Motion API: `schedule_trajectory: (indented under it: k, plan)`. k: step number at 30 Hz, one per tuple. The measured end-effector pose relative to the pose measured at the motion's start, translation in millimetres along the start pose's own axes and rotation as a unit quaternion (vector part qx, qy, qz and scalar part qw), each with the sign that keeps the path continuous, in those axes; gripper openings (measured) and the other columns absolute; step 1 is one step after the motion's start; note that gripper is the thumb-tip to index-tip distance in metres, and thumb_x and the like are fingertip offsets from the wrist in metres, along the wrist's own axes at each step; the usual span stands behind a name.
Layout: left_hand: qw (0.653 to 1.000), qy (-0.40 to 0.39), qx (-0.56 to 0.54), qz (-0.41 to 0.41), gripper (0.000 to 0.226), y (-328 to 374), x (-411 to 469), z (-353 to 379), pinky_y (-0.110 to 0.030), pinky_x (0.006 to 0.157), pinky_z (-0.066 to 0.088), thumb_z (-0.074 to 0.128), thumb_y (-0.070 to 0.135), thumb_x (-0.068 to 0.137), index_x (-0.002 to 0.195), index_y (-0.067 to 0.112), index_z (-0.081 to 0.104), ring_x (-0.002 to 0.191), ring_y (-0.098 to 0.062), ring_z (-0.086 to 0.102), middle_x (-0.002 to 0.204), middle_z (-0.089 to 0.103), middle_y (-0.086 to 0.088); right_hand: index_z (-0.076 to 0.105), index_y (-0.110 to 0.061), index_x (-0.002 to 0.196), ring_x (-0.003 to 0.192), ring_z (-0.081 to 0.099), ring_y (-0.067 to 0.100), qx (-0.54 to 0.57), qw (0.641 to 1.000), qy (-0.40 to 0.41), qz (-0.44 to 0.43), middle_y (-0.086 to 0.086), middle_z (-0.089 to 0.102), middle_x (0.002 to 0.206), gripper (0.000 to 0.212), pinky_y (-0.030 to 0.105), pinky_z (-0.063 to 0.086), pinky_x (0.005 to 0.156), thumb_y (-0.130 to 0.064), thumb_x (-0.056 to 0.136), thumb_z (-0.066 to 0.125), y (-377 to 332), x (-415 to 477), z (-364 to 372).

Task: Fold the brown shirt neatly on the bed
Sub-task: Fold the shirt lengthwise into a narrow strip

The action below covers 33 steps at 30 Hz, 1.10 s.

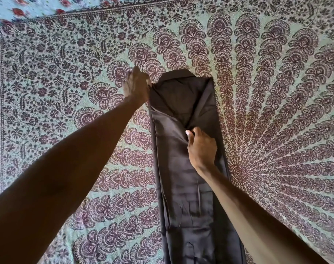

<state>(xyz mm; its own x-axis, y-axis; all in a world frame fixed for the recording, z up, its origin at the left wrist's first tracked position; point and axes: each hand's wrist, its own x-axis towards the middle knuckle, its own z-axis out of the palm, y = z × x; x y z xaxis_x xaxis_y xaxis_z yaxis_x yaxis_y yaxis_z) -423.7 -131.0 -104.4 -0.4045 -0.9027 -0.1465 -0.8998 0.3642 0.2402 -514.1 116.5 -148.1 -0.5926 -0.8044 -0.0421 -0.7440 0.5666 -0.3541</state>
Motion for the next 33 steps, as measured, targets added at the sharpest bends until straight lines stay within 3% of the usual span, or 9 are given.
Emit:
schedule_trajectory:
  k: [4, 7, 9, 17, 19, 22, 26, 29, 33]
  plan:
    - [0.993, 0.032, -0.081, -0.076, 0.017, -5, -4, 10, -0.030, 0.068, 0.040, 0.054, 0.005, 0.091, 0.105, 0.011, 0.063, 0.096, -0.022, 0.056, 0.113, 0.054, -0.006, 0.054, -0.015, 0.082, 0.065, 0.063, 0.028, -0.048, 0.999, 0.002, 0.009, 0.005, 0.064, 0.073, 0.027, 0.038, 0.045, 0.058, -0.037, 0.097, 0.049, -4, 0, 6]
    - [0.955, 0.051, -0.209, -0.204, 0.024, 2, -26, 18, -0.032, 0.067, 0.040, 0.045, 0.004, 0.091, 0.115, 0.006, 0.048, 0.089, -0.022, 0.053, 0.106, 0.055, -0.008, 0.053, -0.017, 0.087, 0.077, 0.059, 0.027, -0.081, 0.996, 0.022, 0.024, 0.004, 0.063, 0.082, 0.027, 0.040, 0.043, 0.067, -0.040, 0.098, 0.045, -6, -1, 8]
    - [0.944, 0.036, -0.214, -0.251, 0.022, 7, -53, 25, -0.032, 0.068, 0.038, 0.042, 0.009, 0.094, 0.115, 0.004, 0.049, 0.084, -0.023, 0.050, 0.098, 0.054, -0.010, 0.053, -0.019, 0.091, 0.084, 0.056, 0.028, -0.083, 0.996, 0.030, 0.030, 0.004, 0.063, 0.089, 0.024, 0.042, 0.041, 0.071, -0.040, 0.098, 0.045, -6, -2, 8]
    - [0.948, -0.002, -0.229, -0.220, 0.009, 7, -115, 44, -0.021, 0.044, 0.028, 0.060, 0.013, 0.082, 0.080, 0.010, 0.068, 0.056, -0.018, 0.049, 0.073, 0.061, -0.009, 0.058, -0.019, 0.102, 0.090, 0.055, 0.029, -0.058, 0.998, 0.026, -0.006, 0.005, 0.062, 0.098, 0.024, 0.043, 0.040, 0.075, -0.038, 0.099, 0.044, -8, 0, 10]
    - [0.929, -0.014, -0.263, -0.259, 0.009, 2, -111, 46, -0.022, 0.050, 0.039, 0.066, 0.015, 0.081, 0.078, 0.009, 0.072, 0.060, -0.021, 0.055, 0.074, 0.067, -0.013, 0.058, -0.019, 0.099, 0.087, 0.057, 0.028, -0.053, 0.998, 0.022, -0.008, 0.004, 0.063, 0.095, 0.021, 0.042, 0.041, 0.073, -0.036, 0.098, 0.046, -8, 2, 11]
    - [0.870, -0.022, -0.349, -0.348, 0.009, -12, -105, 48, -0.036, 0.070, 0.057, 0.073, 0.020, 0.081, 0.080, 0.012, 0.072, 0.075, -0.023, 0.066, 0.087, 0.073, -0.014, 0.056, -0.018, 0.095, 0.085, 0.059, 0.028, -0.046, 0.999, 0.015, -0.010, 0.004, 0.063, 0.091, 0.020, 0.041, 0.044, 0.071, -0.036, 0.098, 0.047, -9, 5, 12]
    - [0.922, 0.036, -0.296, -0.249, 0.023, -4, -106, 36, -0.030, 0.069, 0.036, 0.047, 0.024, 0.097, 0.092, 0.006, 0.060, 0.082, -0.022, 0.051, 0.090, 0.062, -0.012, 0.056, -0.019, 0.099, 0.087, 0.056, 0.028, -0.016, 0.999, 0.032, -0.002, 0.004, 0.062, 0.095, 0.023, 0.042, 0.043, 0.071, -0.038, 0.098, 0.044, -11, 1, 6]
    - [0.941, -0.009, -0.292, -0.173, 0.036, 7, -101, 33, -0.029, 0.070, 0.033, 0.049, 0.040, 0.096, 0.103, 0.005, 0.057, 0.086, -0.021, 0.050, 0.094, 0.060, -0.011, 0.057, -0.021, 0.111, 0.097, 0.052, 0.029, -0.062, 0.996, 0.070, -0.002, 0.006, 0.058, 0.107, 0.024, 0.043, 0.039, 0.078, -0.039, 0.098, 0.046, -10, -14, -3]
    - [0.915, 0.012, -0.342, -0.215, 0.041, 8, -86, 34, -0.026, 0.070, 0.043, 0.064, 0.011, 0.086, 0.121, 0.008, 0.043, 0.090, -0.027, 0.061, 0.102, 0.066, -0.016, 0.051, -0.017, 0.133, 0.122, 0.046, 0.030, -0.065, 0.988, 0.019, -0.140, 0.008, 0.050, 0.133, 0.041, 0.048, 0.038, 0.099, -0.036, 0.097, 0.047, -9, -37, -1]
